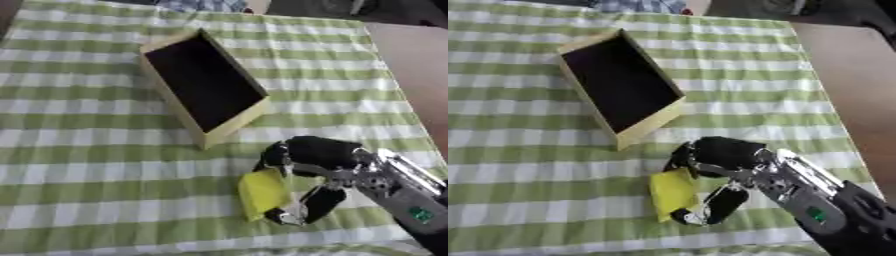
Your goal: Pick up objects on the table and place them in the box.
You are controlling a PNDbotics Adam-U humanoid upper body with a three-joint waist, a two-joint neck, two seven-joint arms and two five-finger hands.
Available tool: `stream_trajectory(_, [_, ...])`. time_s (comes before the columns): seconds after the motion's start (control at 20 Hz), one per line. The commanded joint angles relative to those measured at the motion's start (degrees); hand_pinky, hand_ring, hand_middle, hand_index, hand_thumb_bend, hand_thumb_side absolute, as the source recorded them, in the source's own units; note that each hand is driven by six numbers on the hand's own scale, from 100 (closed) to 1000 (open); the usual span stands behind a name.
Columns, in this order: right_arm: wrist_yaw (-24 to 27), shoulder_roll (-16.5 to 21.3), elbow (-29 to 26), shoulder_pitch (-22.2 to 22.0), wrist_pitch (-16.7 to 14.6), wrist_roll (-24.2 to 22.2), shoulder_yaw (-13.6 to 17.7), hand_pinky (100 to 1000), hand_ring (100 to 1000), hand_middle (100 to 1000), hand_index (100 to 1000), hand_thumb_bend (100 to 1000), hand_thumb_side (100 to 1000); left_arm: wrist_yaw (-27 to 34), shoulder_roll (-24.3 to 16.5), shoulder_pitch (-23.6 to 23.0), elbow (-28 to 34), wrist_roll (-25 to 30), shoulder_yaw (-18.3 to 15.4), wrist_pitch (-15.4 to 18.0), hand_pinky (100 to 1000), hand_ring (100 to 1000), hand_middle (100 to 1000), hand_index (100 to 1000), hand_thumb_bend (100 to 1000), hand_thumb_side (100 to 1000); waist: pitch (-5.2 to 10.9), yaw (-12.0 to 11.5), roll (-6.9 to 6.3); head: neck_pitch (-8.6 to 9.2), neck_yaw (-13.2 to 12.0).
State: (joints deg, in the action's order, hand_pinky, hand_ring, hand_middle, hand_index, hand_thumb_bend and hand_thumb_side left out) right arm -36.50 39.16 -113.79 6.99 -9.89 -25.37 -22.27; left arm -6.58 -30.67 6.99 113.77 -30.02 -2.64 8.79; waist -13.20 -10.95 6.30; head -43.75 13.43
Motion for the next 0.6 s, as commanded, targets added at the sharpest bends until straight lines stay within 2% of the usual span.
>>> stream_trajectory(0.05, [0.9, 2.0, -0.8, 0.6, -1.0, 2.6, 0.7, 637, 483, 519, 646, 100, 371, 0.2, -0.8, 0.4, 0.8, 0.3, -0.5, 0.0, 642, 704, 632, 777, 846, 1000, 0.62, 0.1, -0.45, -0.37, 0.0])
stream_trajectory(0.6, [6.8, 5.6, -0.8, 3.7, -2.3, 6.4, 3.2, 633, 468, 505, 624, 100, 348, 0.1, -1.0, 0.4, 0.8, 0.1, -0.7, 0.1, 642, 703, 630, 778, 842, 1000, 0.84, 0.4, -0.4, -0.37, 0.0])
